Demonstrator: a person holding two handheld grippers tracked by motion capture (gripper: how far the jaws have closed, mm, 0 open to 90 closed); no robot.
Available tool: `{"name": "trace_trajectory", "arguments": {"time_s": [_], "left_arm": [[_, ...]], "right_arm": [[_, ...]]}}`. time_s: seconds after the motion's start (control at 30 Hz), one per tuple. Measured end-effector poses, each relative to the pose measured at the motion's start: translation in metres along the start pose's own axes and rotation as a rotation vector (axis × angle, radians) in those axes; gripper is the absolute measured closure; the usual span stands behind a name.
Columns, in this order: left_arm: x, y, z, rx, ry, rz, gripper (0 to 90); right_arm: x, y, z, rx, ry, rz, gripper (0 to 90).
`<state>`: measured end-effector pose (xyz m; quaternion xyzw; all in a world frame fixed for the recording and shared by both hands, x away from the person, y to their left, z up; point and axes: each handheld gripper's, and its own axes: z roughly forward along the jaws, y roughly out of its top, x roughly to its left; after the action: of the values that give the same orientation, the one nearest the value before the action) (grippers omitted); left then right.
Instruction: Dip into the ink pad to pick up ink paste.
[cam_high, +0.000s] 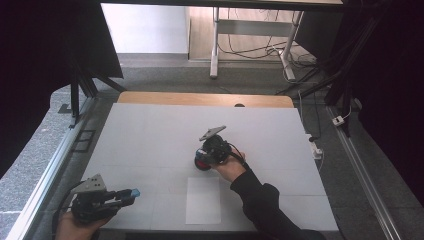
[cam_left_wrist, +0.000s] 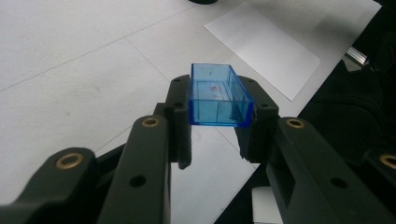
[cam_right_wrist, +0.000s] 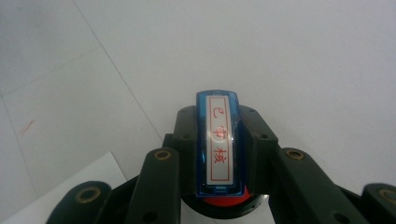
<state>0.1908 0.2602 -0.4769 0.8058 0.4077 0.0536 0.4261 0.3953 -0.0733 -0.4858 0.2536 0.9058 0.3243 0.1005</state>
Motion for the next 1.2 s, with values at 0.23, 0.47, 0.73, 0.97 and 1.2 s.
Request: {"name": "trace_trajectory", "arguments": {"time_s": [0.23, 0.47, 0.73, 0.97, 1.2], "left_arm": [[0.001, 0.0, 0.0, -0.002, -0.008, -0.004, 68.3], [0.001, 0.0, 0.0, 0.0, -0.012, -0.003, 68.3], [0.001, 0.0, 0.0, 0.004, -0.016, -0.002, 68.2], [0.001, 0.0, 0.0, 0.003, -0.019, -0.004, 68.2], [0.002, 0.0, -0.001, 0.002, -0.021, -0.005, 68.3]], "right_arm": [[-0.012, -0.006, -0.001, -0.03, 0.065, 0.071, 71.1], [-0.008, -0.004, -0.001, -0.025, 0.037, 0.027, 70.9], [-0.008, -0.004, -0.001, -0.031, 0.043, 0.023, 70.8], [-0.007, -0.004, -0.002, -0.036, 0.043, 0.023, 70.8], [-0.006, -0.003, -0.009, -0.056, 0.047, 0.013, 70.7]]}}
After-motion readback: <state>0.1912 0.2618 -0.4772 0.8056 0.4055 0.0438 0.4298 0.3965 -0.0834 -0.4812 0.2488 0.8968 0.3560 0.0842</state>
